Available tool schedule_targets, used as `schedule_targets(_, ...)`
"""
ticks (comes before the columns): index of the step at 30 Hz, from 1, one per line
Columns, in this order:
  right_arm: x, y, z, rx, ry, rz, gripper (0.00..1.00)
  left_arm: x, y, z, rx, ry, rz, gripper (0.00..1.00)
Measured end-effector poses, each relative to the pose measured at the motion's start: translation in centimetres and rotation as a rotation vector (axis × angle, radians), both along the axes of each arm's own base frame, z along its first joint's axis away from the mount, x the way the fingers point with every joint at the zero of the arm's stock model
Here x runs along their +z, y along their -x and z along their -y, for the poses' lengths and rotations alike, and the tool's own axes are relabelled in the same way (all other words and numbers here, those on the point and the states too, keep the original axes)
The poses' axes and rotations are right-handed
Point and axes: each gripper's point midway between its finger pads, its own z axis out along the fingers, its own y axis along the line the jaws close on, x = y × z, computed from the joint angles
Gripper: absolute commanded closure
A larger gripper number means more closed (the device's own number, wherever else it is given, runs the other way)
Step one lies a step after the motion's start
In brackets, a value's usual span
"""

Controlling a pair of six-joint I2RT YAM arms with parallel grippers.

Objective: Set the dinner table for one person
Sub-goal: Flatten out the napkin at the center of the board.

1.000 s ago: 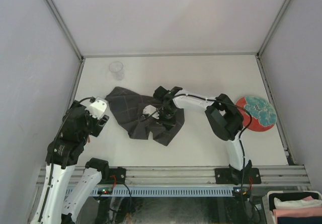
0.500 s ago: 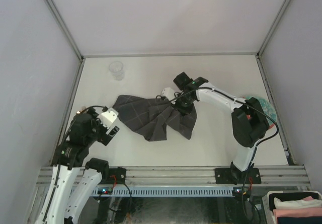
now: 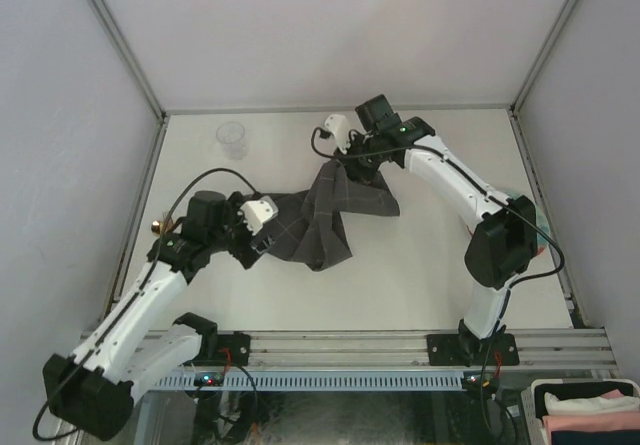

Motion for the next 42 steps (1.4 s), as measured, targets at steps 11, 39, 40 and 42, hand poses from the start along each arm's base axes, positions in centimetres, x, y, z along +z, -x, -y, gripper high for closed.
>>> schedule_targets(11,-2.5,-3.7,-3.1,-0.003,-0.049,-0.083,1.0,-2.2,-1.1,9.2,-0.227,-0.036,-0.073,0.0)
schedule_targets(39,-1.6,-5.2,-0.1,-0.068,-0.083,-0.082,1.0,-3.4,-3.8,17.2,-0.051,0.133,-0.066,0.0)
schedule_targets(40,-1.5,-5.2,-0.1,-0.068,-0.085,-0.079,1.0,-3.5,-3.9,17.1,-0.038,0.133,-0.07,0.0)
schedule_targets(42,-1.5,-5.3,-0.2,-0.068,-0.087,-0.076,1.0,-3.9,-3.9,17.0,-0.012,0.133,-0.085,0.0)
